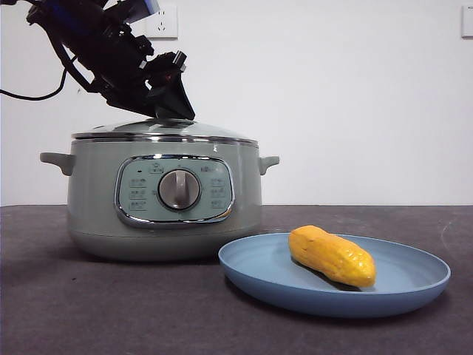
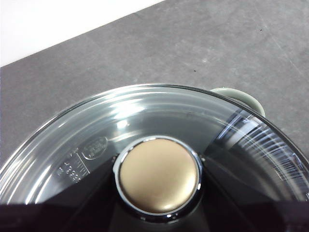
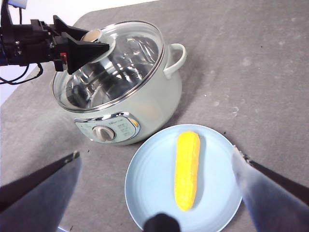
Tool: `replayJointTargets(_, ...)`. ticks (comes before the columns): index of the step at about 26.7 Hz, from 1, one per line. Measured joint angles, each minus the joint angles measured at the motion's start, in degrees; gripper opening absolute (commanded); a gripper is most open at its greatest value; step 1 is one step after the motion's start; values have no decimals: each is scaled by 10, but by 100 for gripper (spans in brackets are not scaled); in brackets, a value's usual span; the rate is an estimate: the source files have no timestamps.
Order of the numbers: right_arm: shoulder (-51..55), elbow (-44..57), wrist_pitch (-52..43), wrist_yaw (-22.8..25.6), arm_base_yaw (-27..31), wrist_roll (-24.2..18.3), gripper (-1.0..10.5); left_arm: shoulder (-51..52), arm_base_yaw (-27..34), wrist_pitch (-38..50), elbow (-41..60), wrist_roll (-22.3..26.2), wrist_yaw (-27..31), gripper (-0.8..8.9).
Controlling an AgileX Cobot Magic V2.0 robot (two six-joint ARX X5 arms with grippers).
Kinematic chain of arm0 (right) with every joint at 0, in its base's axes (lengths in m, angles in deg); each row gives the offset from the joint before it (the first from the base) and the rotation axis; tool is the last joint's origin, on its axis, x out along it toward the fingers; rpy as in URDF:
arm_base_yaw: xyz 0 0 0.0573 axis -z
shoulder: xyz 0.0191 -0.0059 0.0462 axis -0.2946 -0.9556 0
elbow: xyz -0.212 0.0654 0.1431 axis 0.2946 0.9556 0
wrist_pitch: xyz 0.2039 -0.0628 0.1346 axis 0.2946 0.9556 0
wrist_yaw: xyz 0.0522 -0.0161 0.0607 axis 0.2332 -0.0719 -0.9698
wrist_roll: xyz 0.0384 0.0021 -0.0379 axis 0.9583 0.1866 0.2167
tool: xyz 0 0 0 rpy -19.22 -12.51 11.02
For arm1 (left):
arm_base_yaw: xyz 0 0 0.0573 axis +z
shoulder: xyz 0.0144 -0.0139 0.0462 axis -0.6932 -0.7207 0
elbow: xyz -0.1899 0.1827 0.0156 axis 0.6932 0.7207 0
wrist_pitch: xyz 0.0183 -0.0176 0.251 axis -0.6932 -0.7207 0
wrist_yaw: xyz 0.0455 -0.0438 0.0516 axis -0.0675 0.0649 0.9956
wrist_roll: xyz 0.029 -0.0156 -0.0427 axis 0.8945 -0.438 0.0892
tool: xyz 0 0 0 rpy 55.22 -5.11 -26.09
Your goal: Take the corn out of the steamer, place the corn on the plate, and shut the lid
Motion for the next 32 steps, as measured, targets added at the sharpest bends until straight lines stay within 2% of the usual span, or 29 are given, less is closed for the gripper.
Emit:
replayJointTargets(6,0,0,0,0,0,0,567,1,0,-19,-3,-7,-2,11)
replayJointTargets(7,0,0,0,0,0,0,567,1,0,-19,-3,-8,-2,51)
replayJointTargets(11,0,0,0,0,0,0,567,1,0,-20,-3,-8,-2,415)
replayJointTargets(12,0,0,0,0,0,0,567,1,0,-20,-3,-9,-2,451)
replayJointTargets(23,0,0,6,0,0,0,567,10,0,-29,-4,-2,1,448)
replayJointTargets(32,0,0,26,0,0,-12,567,55,0,-123,-73,-1,1,448)
